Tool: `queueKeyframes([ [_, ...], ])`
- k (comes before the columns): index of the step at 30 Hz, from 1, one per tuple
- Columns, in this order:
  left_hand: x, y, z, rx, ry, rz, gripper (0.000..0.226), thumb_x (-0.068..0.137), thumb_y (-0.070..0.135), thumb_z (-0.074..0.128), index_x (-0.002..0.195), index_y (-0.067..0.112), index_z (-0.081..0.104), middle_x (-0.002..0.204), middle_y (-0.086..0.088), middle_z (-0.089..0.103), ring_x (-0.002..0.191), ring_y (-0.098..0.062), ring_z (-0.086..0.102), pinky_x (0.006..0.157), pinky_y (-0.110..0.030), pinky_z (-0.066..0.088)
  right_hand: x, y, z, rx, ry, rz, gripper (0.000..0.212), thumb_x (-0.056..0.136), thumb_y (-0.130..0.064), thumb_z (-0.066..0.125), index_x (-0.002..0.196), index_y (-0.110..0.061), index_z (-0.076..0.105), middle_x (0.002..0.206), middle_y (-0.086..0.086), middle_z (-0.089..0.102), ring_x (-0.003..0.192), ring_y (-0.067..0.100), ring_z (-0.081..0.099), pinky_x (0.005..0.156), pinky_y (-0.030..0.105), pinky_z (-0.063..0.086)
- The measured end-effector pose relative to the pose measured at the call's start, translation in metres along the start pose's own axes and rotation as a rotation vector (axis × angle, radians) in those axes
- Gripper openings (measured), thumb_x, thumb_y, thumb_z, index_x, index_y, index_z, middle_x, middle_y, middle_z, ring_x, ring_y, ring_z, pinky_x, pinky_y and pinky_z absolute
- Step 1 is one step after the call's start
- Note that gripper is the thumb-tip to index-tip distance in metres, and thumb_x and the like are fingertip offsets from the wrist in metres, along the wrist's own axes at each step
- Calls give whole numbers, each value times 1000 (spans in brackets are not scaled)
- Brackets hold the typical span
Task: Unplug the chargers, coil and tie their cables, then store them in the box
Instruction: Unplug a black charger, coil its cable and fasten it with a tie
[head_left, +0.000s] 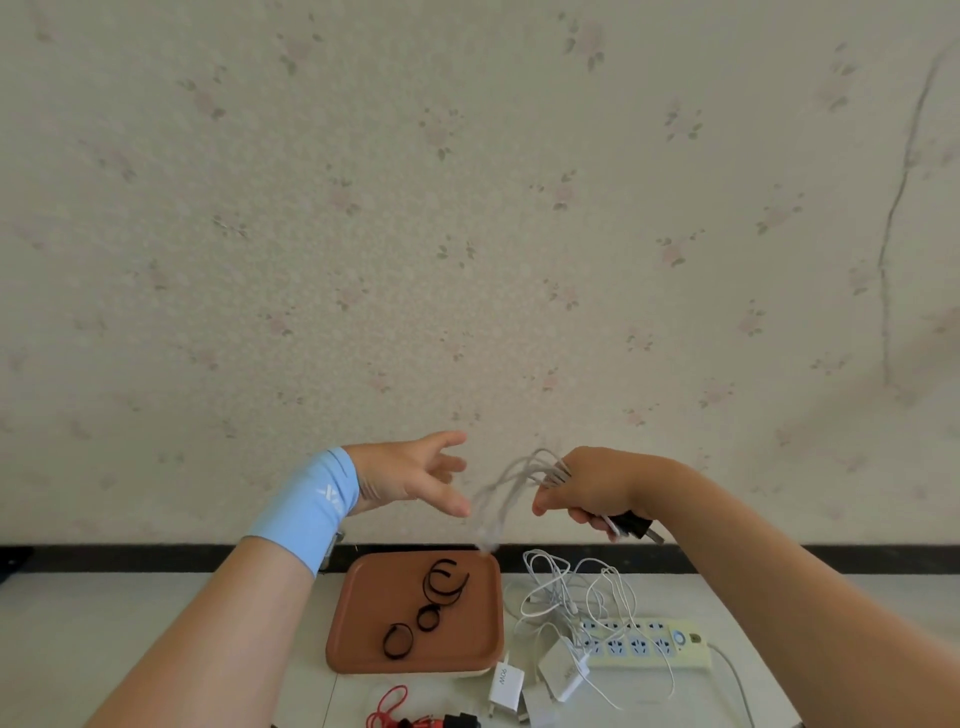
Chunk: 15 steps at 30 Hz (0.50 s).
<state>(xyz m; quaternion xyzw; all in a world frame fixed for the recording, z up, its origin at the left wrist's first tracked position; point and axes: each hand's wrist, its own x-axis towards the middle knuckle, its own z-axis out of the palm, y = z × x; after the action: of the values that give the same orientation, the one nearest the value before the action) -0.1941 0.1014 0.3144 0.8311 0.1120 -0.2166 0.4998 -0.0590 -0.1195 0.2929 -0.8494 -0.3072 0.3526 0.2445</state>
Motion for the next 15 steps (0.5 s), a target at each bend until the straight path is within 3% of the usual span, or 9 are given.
queueKeyframes([
  [4,4,9,9,140,221,157,100,76,35,82,155,31,20,157,11,31,145,-6,25,115,-27,24,-2,-3,3,-136,-42,-66,29,96,-33,64,104,-6,71,54,-1,56,40,13,52,62,36,52],
  [6,13,15,25,216,259,216,100,74,41,83,155,30,24,155,14,33,144,-4,27,116,-26,22,-4,-10,6,-33,-87,-137,18,96,-30,64,88,-17,71,48,-4,50,39,16,49,66,39,54],
  [9,25,20,45,243,203,223,96,72,38,86,150,31,31,147,11,45,135,-9,43,116,-34,33,-6,-18,6,124,-75,-206,35,96,-24,64,61,-22,61,49,-1,45,43,18,43,55,34,51],
  [12,31,20,43,98,292,219,52,77,28,82,123,22,58,114,-2,69,102,-15,66,99,-43,52,-7,-16,-1,212,-29,-224,28,95,-25,66,71,-13,59,53,1,46,45,16,42,52,31,46],
  [15,32,22,40,-72,313,195,21,85,32,75,99,17,72,89,-11,68,78,-18,63,79,-41,61,-8,-9,-9,317,-6,-237,23,94,-18,68,75,-9,58,57,3,49,48,16,44,53,31,43],
])
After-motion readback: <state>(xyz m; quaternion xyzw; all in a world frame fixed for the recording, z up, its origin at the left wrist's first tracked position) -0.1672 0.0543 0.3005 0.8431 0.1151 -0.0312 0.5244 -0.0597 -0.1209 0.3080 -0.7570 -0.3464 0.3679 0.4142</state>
